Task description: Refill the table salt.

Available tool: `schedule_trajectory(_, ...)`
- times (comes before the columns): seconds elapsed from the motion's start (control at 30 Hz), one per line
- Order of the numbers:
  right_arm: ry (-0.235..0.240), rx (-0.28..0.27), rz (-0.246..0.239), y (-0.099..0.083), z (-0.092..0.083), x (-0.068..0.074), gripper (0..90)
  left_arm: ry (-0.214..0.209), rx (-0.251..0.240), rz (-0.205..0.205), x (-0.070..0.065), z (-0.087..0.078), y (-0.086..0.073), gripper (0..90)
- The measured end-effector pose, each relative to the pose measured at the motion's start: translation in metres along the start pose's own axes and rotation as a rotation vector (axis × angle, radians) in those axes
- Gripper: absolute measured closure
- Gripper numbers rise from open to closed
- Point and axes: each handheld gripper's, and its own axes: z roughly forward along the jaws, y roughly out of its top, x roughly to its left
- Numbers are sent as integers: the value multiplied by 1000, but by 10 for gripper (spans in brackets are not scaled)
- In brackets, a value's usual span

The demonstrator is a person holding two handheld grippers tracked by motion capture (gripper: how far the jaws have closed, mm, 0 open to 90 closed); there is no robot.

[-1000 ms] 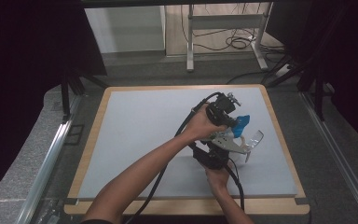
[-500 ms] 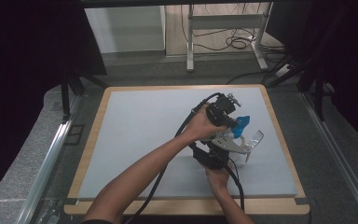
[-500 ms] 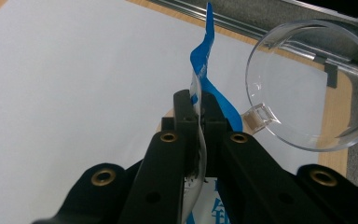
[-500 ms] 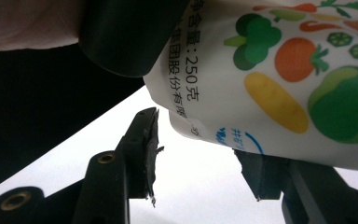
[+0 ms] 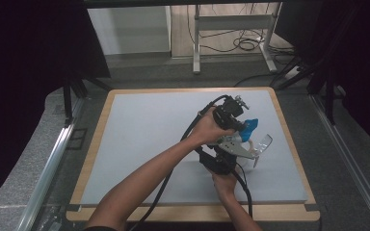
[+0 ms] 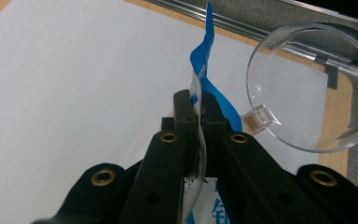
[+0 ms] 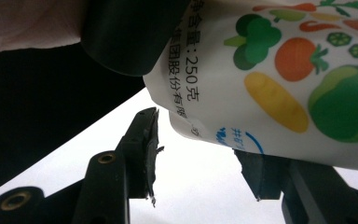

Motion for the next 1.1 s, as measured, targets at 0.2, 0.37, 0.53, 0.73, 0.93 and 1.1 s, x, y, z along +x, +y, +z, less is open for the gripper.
schedule_trajectory(0.2,-1,-4,-2,0,0,1,515,1,0,2,0,0,1,893)
schedule_trajectory(0.37,-5,-5,5,1,0,1,515,5,6,6,0,0,2,893)
schedule_trajectory(0.53,-3,-10,16,2,2,1,515,8,14,6,2,1,2,893)
schedule_trajectory(0.73,-5,-11,13,2,2,2,516,4,15,8,1,0,2,892)
schedule_trajectory(0.93,-7,-11,9,1,2,2,517,3,17,6,2,1,1,893)
schedule_trajectory(1.1,-8,-13,11,1,2,2,519,2,16,9,1,1,1,893)
